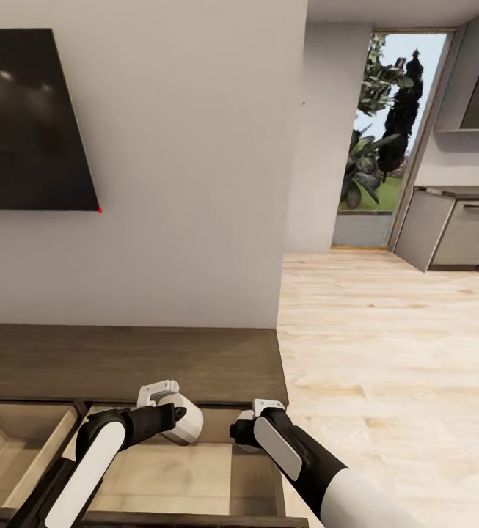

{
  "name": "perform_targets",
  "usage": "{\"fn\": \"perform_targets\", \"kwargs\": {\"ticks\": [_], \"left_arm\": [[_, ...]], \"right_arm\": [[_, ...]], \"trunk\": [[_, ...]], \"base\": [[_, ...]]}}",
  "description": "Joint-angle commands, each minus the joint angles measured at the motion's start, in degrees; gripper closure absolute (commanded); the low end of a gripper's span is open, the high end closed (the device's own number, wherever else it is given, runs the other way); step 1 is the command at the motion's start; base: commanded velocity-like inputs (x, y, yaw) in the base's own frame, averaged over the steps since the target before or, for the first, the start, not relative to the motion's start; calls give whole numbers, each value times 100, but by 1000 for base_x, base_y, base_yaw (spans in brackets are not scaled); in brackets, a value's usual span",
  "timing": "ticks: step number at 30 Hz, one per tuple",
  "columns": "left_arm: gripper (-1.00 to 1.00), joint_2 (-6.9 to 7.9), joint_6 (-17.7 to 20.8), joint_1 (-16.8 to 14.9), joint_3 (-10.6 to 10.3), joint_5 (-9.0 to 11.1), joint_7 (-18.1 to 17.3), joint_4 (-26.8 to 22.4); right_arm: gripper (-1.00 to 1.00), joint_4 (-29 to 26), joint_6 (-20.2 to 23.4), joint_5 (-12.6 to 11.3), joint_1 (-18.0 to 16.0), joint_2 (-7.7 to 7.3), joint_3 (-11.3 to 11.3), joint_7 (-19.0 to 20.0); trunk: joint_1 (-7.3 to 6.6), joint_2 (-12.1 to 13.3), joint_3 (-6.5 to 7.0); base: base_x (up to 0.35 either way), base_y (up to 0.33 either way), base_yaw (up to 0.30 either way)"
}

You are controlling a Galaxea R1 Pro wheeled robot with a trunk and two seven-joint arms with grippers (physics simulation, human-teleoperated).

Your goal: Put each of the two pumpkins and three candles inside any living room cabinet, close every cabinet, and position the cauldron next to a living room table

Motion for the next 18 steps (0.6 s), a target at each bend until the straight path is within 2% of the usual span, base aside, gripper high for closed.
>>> {"fn": "perform_targets", "kwargs": {"ticks": [1, 18], "left_arm": [[100, 5, -2, -6, -11, 60, 60, -5], [100, 5, -165, -8, -12, 66, 56, 165]], "right_arm": [[100, -5, 1, -45, -7, -1, 20, -64], [100, -9, -14, -22, -7, 2, 20, -61]], "trunk": [[22, -45, -24], [395, -726, -329]], "base": [[0, 0, 0], [0, 0, 0]]}}
